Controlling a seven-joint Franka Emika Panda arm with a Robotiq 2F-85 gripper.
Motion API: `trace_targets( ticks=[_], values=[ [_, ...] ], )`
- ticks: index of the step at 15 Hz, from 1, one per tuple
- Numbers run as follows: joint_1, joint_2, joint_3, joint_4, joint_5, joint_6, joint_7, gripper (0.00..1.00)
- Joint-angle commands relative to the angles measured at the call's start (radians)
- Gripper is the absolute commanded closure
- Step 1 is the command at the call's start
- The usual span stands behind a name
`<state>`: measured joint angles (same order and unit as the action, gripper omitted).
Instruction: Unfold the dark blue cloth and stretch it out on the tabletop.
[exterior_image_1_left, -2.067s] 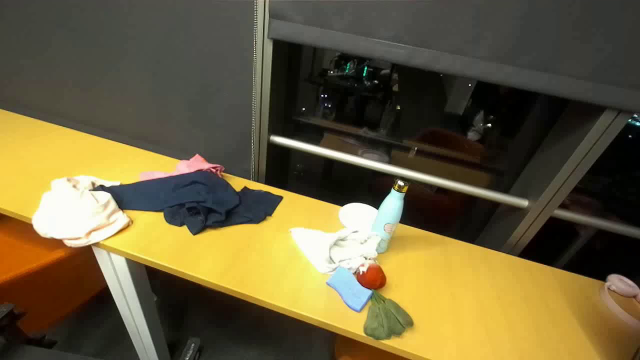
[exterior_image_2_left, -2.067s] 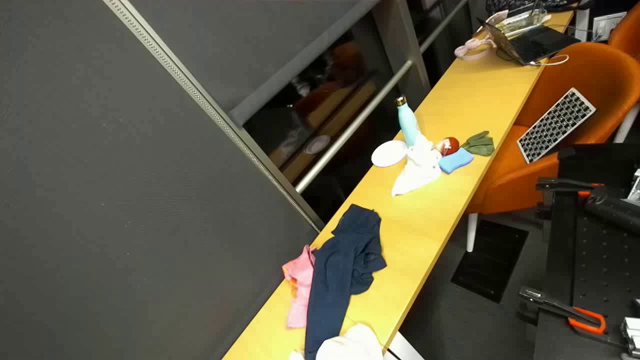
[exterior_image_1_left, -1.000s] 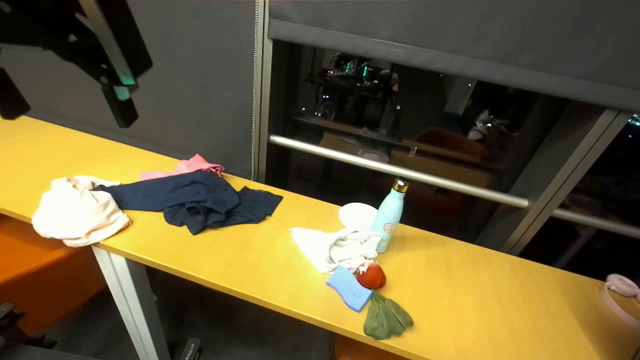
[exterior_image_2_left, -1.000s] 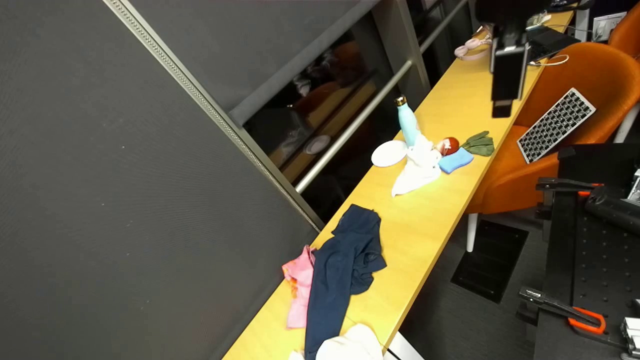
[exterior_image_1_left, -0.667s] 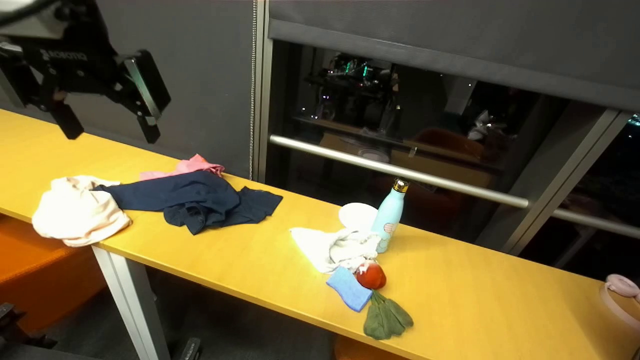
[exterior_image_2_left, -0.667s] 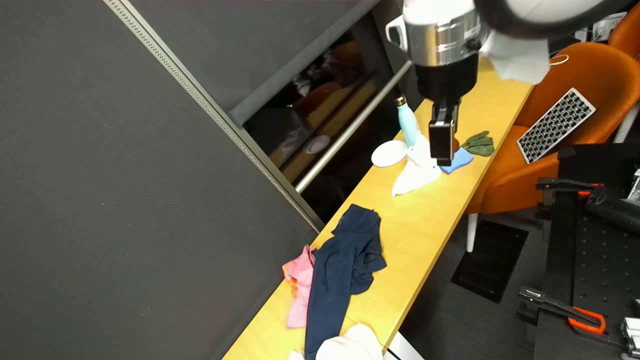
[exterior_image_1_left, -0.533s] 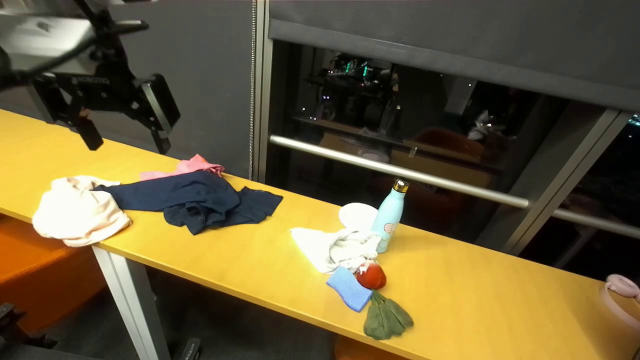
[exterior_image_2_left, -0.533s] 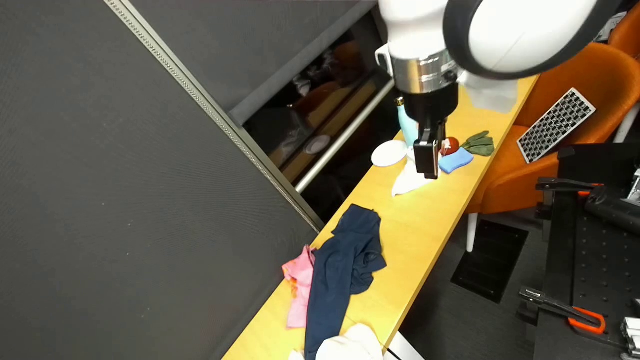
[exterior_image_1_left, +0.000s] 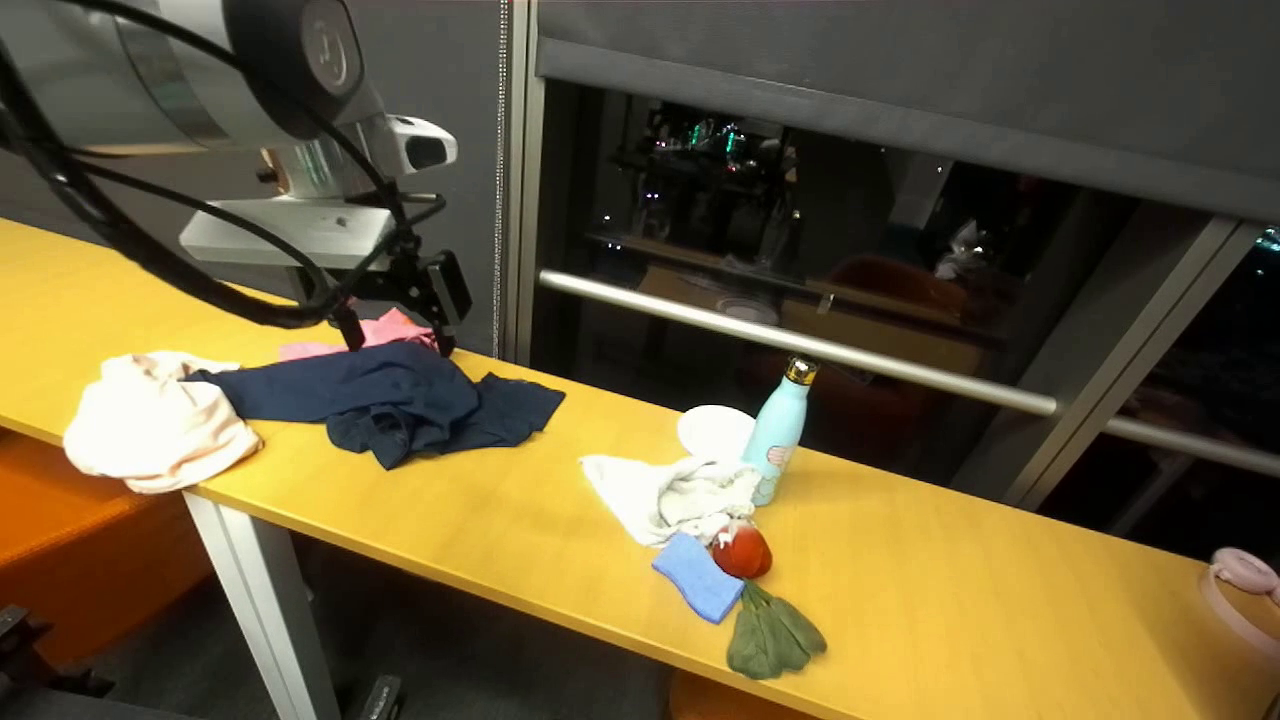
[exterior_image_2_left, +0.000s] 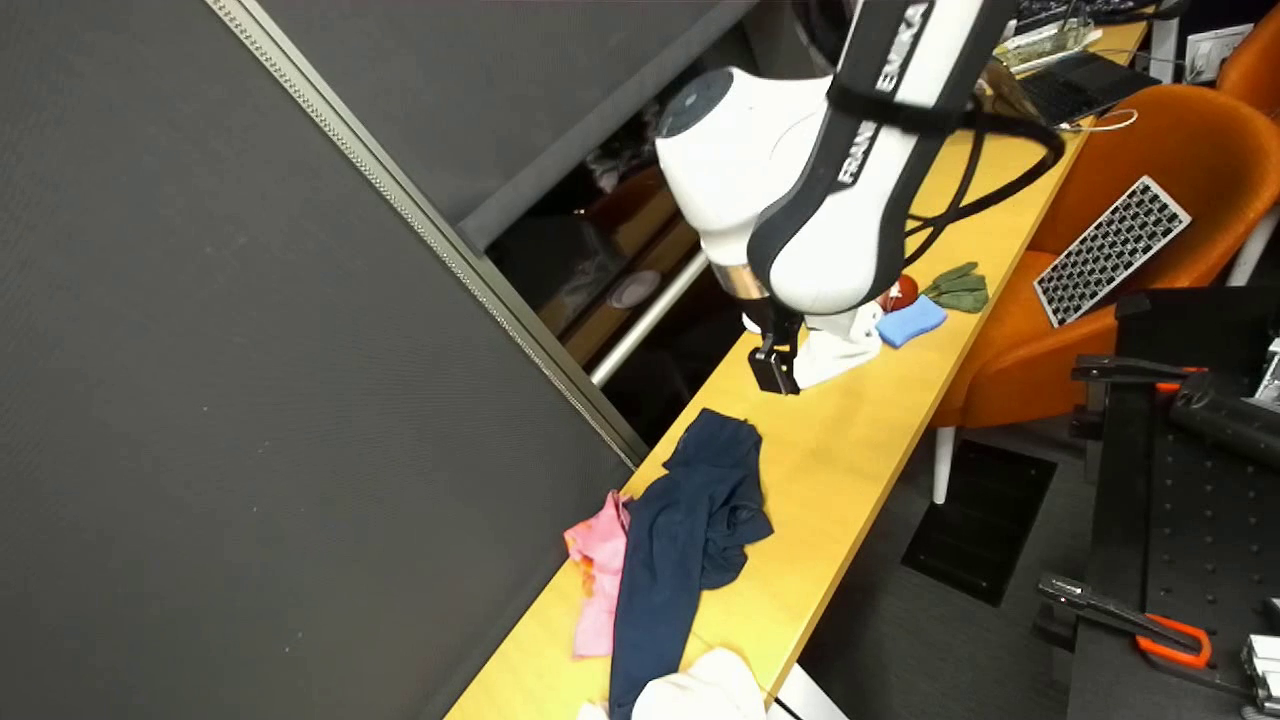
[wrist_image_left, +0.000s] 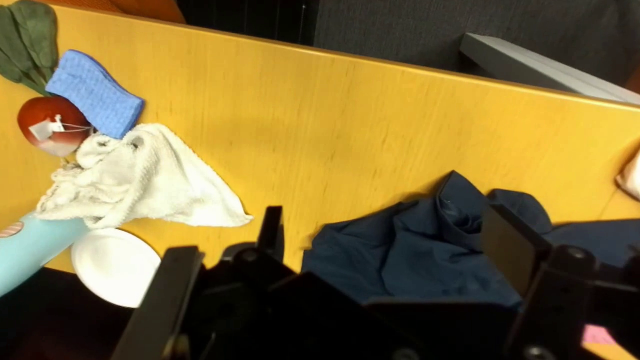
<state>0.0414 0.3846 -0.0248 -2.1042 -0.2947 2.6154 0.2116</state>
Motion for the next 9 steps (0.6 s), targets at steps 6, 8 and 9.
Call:
trace_targets(
  ticks=[6,8,9],
  values=[
    [0.109,0.414,-0.049,0.386,0.039,-0.034,0.017,0.0],
    [0.124,0.498,-0.065,0.482,0.042,-0.049,0.021,0.0],
    [0.129,0.543,-0.068,0.539,0.045,-0.066,0.016,0.0]
  ],
)
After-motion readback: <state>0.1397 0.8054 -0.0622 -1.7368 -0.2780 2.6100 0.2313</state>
